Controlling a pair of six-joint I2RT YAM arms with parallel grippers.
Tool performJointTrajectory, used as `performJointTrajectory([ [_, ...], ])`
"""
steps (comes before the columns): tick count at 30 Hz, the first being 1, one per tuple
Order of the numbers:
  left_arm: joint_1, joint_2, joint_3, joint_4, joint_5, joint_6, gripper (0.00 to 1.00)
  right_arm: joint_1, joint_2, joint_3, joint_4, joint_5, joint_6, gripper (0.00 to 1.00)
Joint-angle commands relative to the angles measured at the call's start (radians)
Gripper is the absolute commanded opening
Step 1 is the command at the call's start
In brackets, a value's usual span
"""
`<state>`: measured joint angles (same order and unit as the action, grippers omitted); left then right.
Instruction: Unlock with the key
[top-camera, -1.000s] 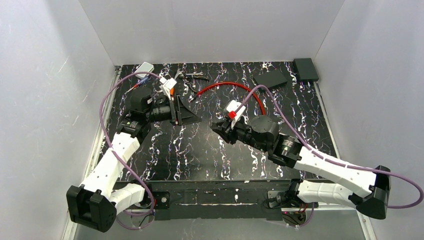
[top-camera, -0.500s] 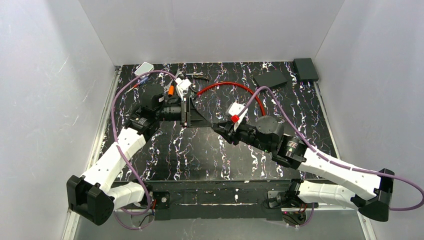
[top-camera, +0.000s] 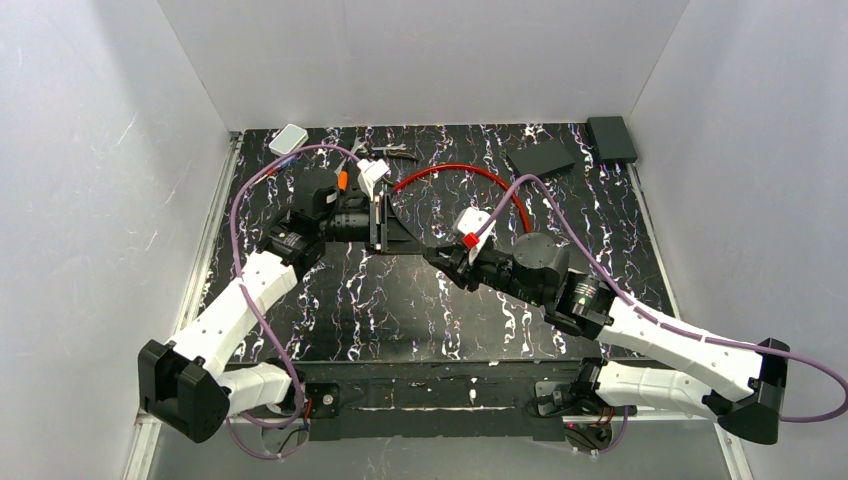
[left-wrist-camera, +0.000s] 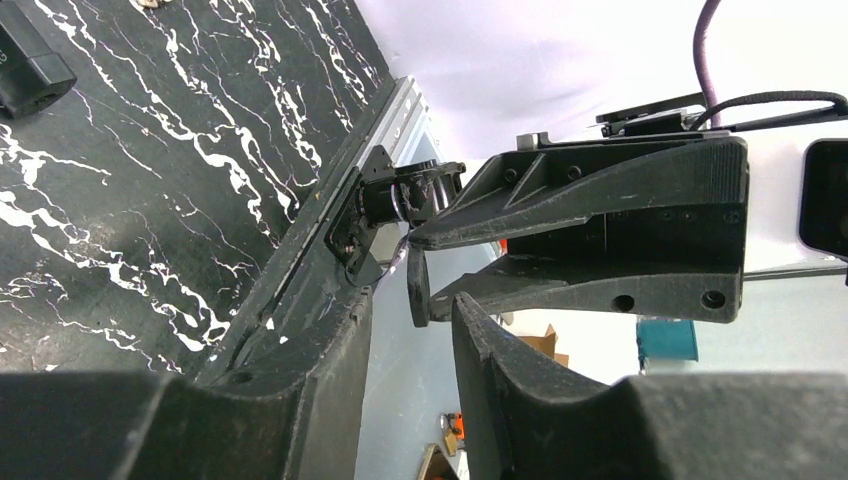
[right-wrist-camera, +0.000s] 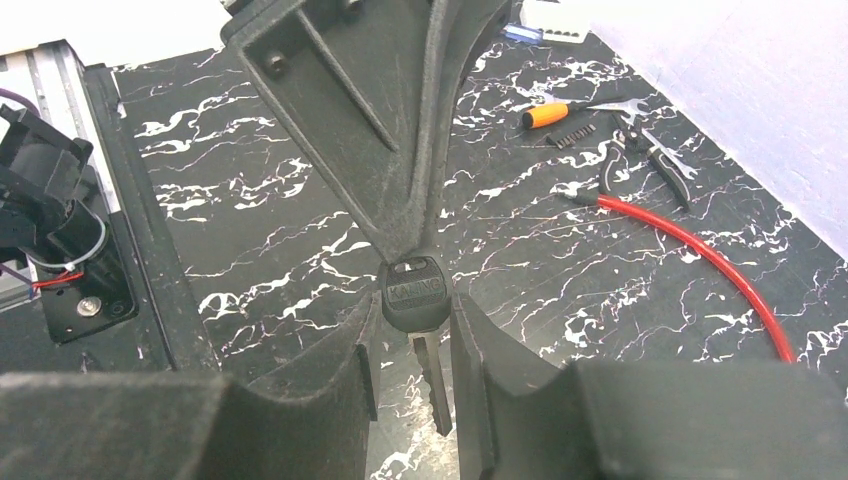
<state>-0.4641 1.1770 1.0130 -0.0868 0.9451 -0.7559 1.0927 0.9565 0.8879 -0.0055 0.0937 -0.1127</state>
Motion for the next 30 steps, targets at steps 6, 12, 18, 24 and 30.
performJointTrajectory([
  [6, -0.023, 0.018, 0.024, 0.029, 0.001, -0.042, 0.29, -0.002, 0.006, 0.007, 0.07, -0.011, -0.016, 0.11],
  [12, -0.025, 0.027, 0.005, 0.078, 0.017, -0.076, 0.26, -0.003, 0.015, 0.009, 0.08, -0.012, -0.016, 0.11],
  [18, -0.025, 0.041, -0.011, 0.123, 0.04, -0.107, 0.18, -0.002, 0.026, 0.009, 0.096, -0.008, -0.013, 0.11],
  [24, -0.026, 0.047, -0.017, 0.113, 0.058, -0.109, 0.16, -0.002, 0.036, 0.015, 0.105, 0.0, -0.022, 0.11],
  [30, -0.026, 0.053, -0.005, 0.094, 0.08, -0.097, 0.15, -0.003, 0.037, 0.026, 0.091, 0.006, -0.035, 0.11],
])
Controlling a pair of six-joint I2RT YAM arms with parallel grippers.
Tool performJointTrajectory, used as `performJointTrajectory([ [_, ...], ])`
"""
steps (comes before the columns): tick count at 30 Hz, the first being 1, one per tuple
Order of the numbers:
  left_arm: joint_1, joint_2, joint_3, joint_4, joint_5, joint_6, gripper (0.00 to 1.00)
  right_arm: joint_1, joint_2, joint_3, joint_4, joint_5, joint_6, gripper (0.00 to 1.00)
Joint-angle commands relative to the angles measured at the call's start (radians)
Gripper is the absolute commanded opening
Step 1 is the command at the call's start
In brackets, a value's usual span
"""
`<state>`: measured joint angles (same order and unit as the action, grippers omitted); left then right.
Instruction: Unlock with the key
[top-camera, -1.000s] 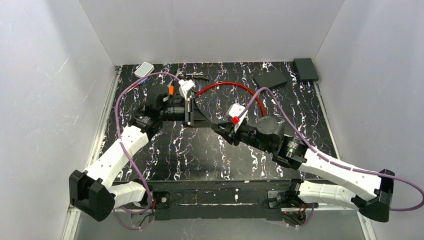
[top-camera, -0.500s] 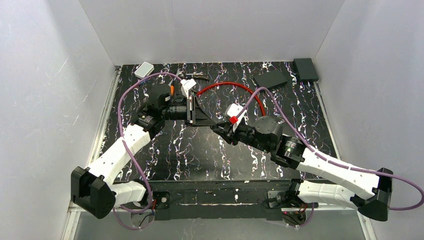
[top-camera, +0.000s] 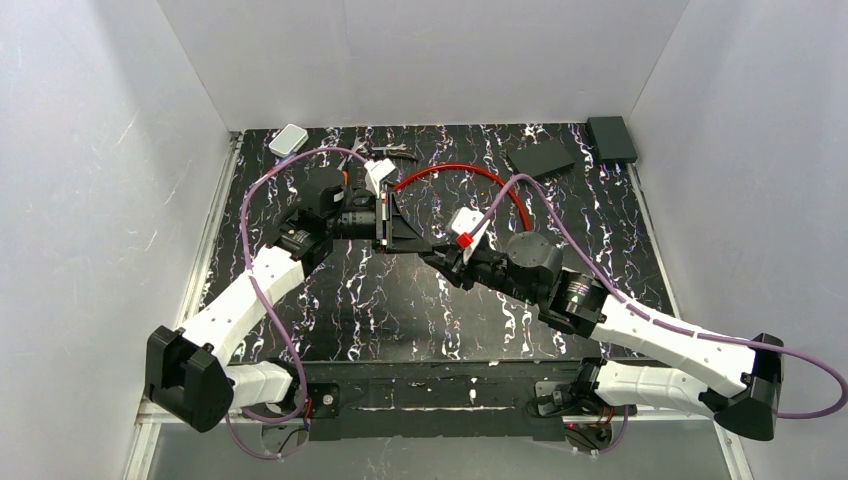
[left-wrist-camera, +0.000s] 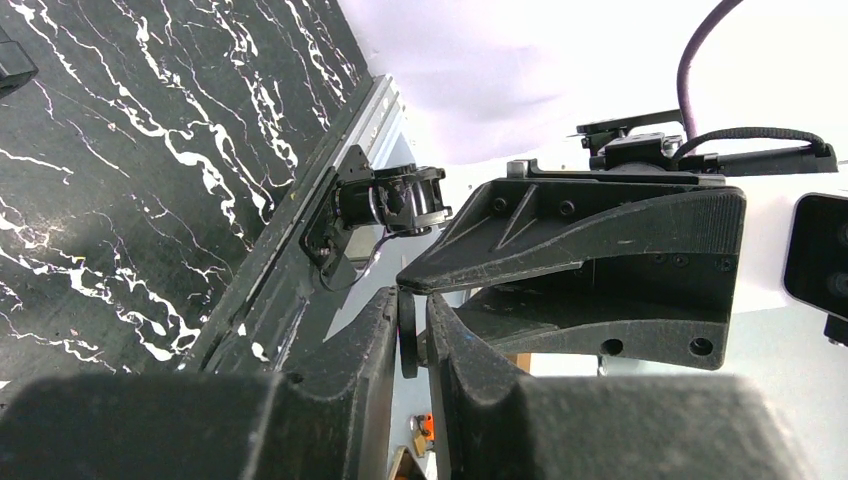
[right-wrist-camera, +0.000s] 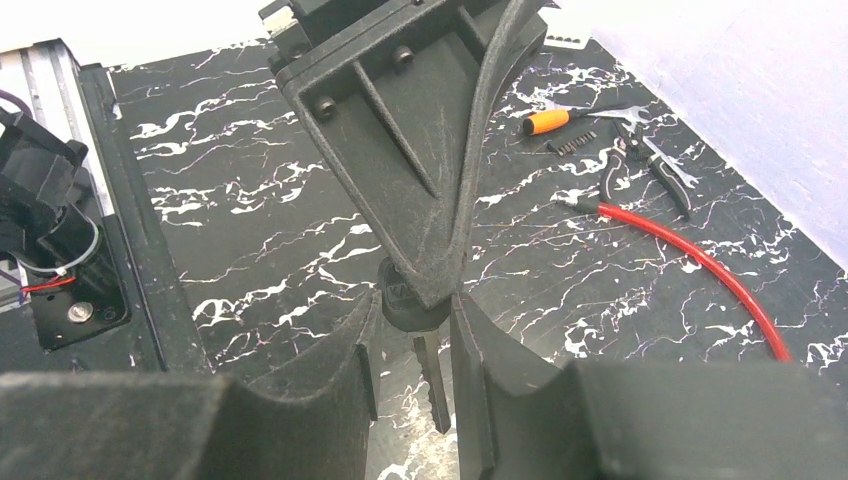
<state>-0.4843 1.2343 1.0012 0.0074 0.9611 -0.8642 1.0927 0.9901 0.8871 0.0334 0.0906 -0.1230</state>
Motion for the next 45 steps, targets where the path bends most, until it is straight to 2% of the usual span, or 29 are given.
performJointTrajectory([
  [1, -0.006, -0.003, 0.014, -0.023, 0.067, 0.019, 0.15, -0.004, 0.003, 0.028, 0.05, 0.011, -0.026, 0.11],
  [9, -0.005, -0.01, 0.031, -0.072, 0.086, 0.055, 0.23, -0.003, -0.006, 0.03, 0.036, 0.016, -0.03, 0.11],
  [13, -0.006, -0.018, 0.031, -0.071, 0.083, 0.057, 0.23, -0.003, -0.009, 0.032, 0.036, 0.012, -0.029, 0.11],
  [16, -0.005, -0.017, 0.034, -0.073, 0.078, 0.063, 0.17, -0.002, -0.01, 0.03, 0.037, 0.004, -0.027, 0.11],
  [19, -0.005, -0.007, 0.032, -0.072, 0.074, 0.066, 0.0, -0.002, -0.01, 0.027, 0.041, -0.003, -0.026, 0.11],
  [22, -0.005, -0.001, 0.028, -0.067, 0.076, 0.07, 0.0, -0.002, -0.008, 0.023, 0.045, 0.001, -0.014, 0.13],
  [23, -0.005, -0.003, 0.026, -0.066, 0.075, 0.073, 0.0, -0.003, -0.009, 0.023, 0.045, 0.006, -0.002, 0.18],
  [25, -0.005, -0.017, 0.025, -0.079, 0.066, 0.098, 0.0, -0.003, -0.007, 0.03, 0.036, 0.029, 0.03, 0.36],
  [28, -0.005, -0.04, 0.051, -0.187, 0.007, 0.203, 0.0, -0.003, 0.001, 0.031, 0.024, 0.114, 0.074, 0.49],
  [31, -0.004, -0.059, 0.068, -0.302, -0.095, 0.3, 0.0, -0.003, 0.015, 0.024, 0.004, 0.249, 0.106, 0.72],
  [35, -0.001, -0.066, 0.083, -0.422, -0.207, 0.402, 0.0, -0.004, 0.022, 0.014, -0.009, 0.367, 0.154, 0.92],
  [37, -0.001, -0.075, 0.085, -0.47, -0.27, 0.461, 0.0, -0.004, 0.043, 0.04, -0.057, 0.455, 0.181, 0.98],
  [40, -0.002, -0.109, 0.065, -0.5, -0.409, 0.528, 0.0, -0.025, 0.106, 0.116, -0.172, 0.56, 0.247, 0.99],
  [42, -0.002, -0.153, 0.016, -0.464, -0.511, 0.54, 0.0, -0.08, 0.163, 0.184, -0.273, 0.554, 0.326, 0.98],
  [45, -0.002, -0.228, -0.082, -0.363, -0.606, 0.546, 0.0, -0.217, 0.24, 0.261, -0.407, 0.446, 0.489, 0.98],
])
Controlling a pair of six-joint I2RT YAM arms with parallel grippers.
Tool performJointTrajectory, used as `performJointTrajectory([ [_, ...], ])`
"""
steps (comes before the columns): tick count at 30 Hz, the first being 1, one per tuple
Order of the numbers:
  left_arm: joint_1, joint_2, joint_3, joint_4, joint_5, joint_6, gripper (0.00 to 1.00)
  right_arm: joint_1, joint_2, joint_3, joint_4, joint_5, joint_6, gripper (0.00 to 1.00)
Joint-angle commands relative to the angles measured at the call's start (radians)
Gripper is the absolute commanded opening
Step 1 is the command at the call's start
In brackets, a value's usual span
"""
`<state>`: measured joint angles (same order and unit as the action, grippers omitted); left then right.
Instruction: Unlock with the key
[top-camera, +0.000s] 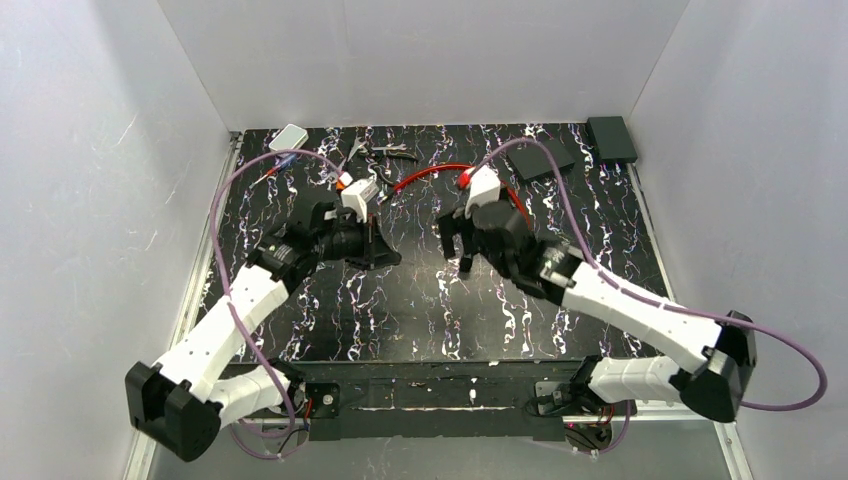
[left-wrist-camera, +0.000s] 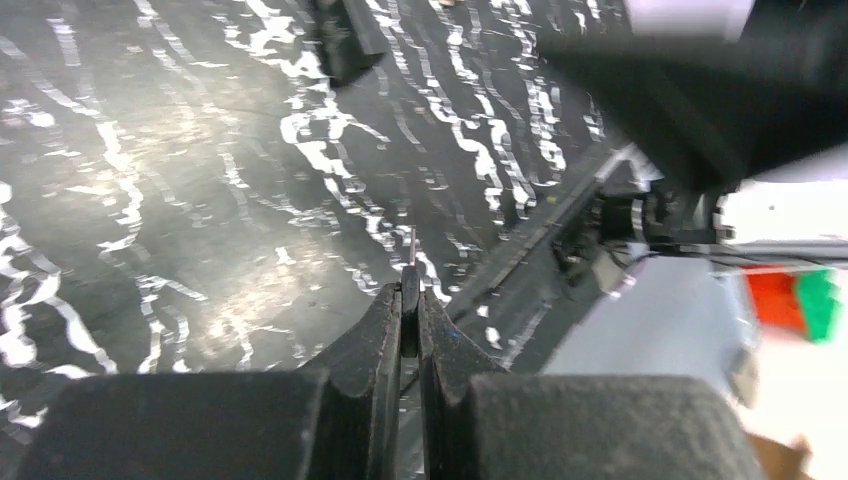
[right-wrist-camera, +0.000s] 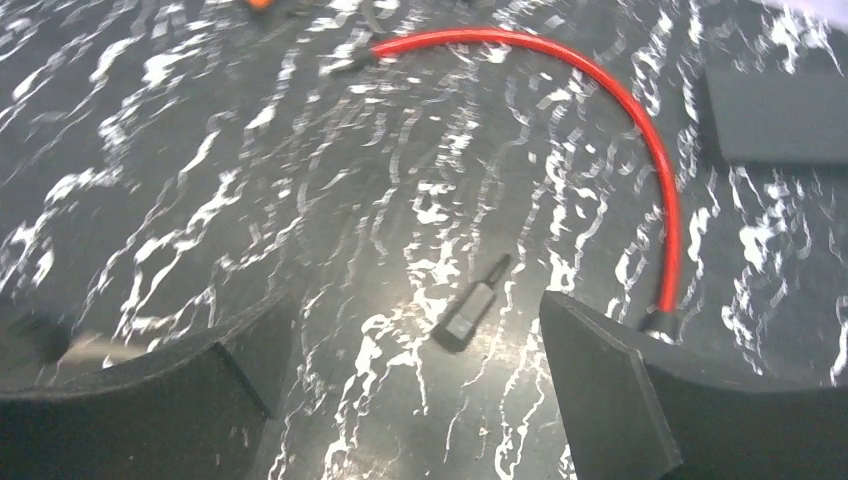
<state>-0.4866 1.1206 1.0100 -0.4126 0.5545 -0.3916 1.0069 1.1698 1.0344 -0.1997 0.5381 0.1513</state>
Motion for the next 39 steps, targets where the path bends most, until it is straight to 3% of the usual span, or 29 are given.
performJointTrajectory([
  [1, 0.0, -0.138, -0.123, 0.09, -0.218, 0.076, 0.0, -0.175, 0.079, 0.128, -0.208, -0.038, 0.261, 0.98],
  [6, 0.0, -0.177, -0.17, 0.096, -0.31, 0.093, 0.0, -0.266, 0.164, 0.149, -0.264, -0.094, 0.391, 0.98],
  [16, -0.002, -0.179, -0.174, 0.069, -0.362, 0.139, 0.0, -0.382, 0.401, 0.237, -0.338, -0.277, 0.585, 0.98],
  [22, -0.023, -0.228, -0.212, 0.097, -0.423, 0.158, 0.0, -0.401, 0.558, 0.33, -0.432, -0.329, 0.649, 0.98],
  [34, -0.035, -0.228, -0.217, 0.089, -0.445, 0.174, 0.0, -0.401, 0.617, 0.262, -0.391, -0.355, 0.72, 0.97],
  [39, -0.037, -0.224, -0.215, 0.085, -0.446, 0.175, 0.0, -0.401, 0.638, 0.233, -0.361, -0.357, 0.728, 0.9],
])
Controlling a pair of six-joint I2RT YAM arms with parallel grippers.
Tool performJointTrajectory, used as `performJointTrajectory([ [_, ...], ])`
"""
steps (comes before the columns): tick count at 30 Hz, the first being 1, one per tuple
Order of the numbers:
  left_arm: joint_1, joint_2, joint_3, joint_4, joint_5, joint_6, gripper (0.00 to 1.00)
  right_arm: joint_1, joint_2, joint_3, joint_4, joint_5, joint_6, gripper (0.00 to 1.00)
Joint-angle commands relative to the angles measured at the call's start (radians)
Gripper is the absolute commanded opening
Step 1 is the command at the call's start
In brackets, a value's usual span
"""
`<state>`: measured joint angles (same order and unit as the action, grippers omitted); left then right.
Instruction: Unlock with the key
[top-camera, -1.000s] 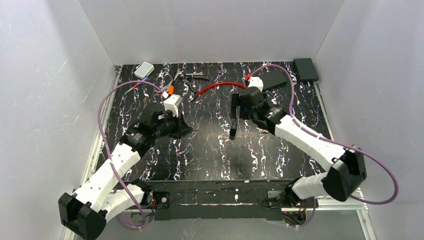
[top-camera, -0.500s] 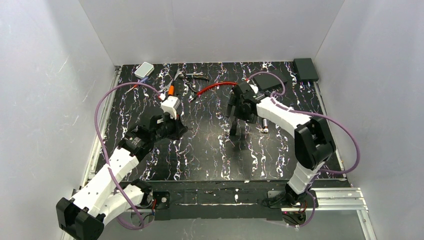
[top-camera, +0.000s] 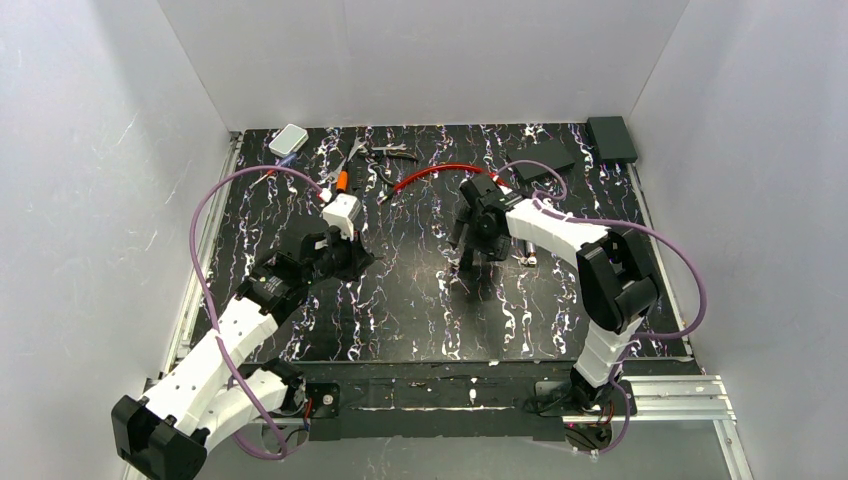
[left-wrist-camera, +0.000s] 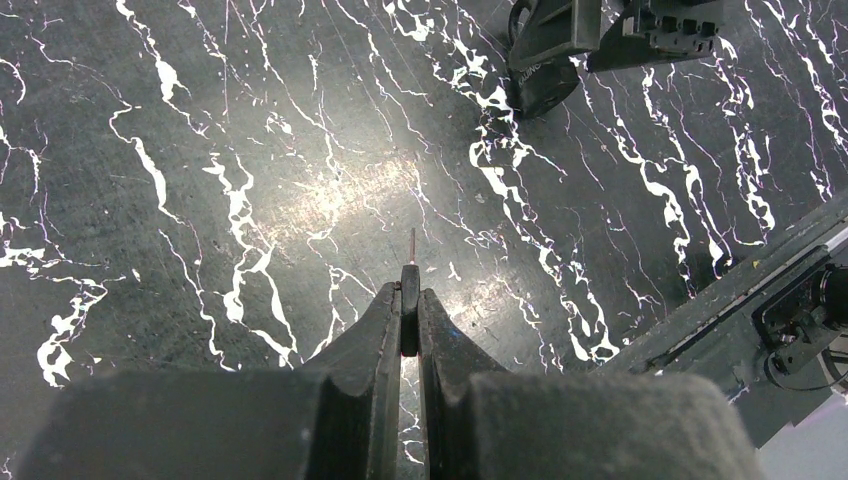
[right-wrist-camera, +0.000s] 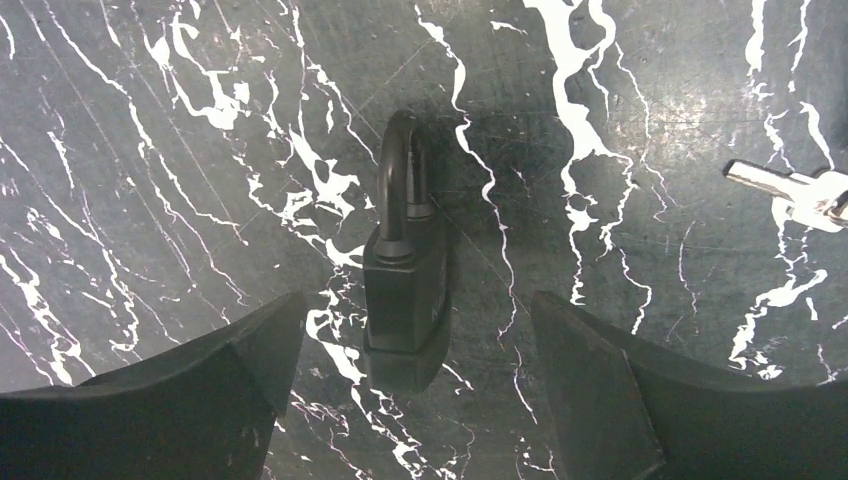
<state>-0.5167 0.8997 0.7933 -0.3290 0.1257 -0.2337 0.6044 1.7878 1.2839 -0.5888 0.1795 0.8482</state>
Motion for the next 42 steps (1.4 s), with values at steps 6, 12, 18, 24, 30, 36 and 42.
performJointTrajectory([
  [6, -0.012, 0.006, 0.001, -0.005, -0.015, 0.017, 0.0, 0.001, 0.058, -0.019, 0.032, 0.058, 0.028, 0.81],
  [12, -0.021, 0.016, 0.0, -0.005, -0.014, 0.019, 0.0, 0.001, 0.088, -0.008, 0.046, 0.076, 0.018, 0.71],
  [18, -0.026, 0.02, -0.002, -0.005, -0.015, 0.021, 0.0, 0.001, 0.099, 0.002, 0.043, 0.085, 0.01, 0.65],
  [24, -0.029, 0.024, 0.0, -0.005, -0.012, 0.021, 0.0, 0.001, 0.104, 0.003, 0.04, 0.095, 0.008, 0.52],
  [30, -0.032, 0.028, -0.002, -0.005, -0.01, 0.023, 0.0, 0.001, 0.074, -0.027, 0.064, 0.108, 0.036, 0.3],
  [36, -0.039, 0.017, -0.008, 0.005, -0.003, 0.031, 0.0, 0.0, 0.027, -0.044, 0.071, 0.07, 0.071, 0.01],
  [42, -0.042, -0.018, -0.044, 0.081, 0.042, 0.045, 0.0, 0.0, -0.101, -0.081, 0.077, 0.018, 0.186, 0.01],
])
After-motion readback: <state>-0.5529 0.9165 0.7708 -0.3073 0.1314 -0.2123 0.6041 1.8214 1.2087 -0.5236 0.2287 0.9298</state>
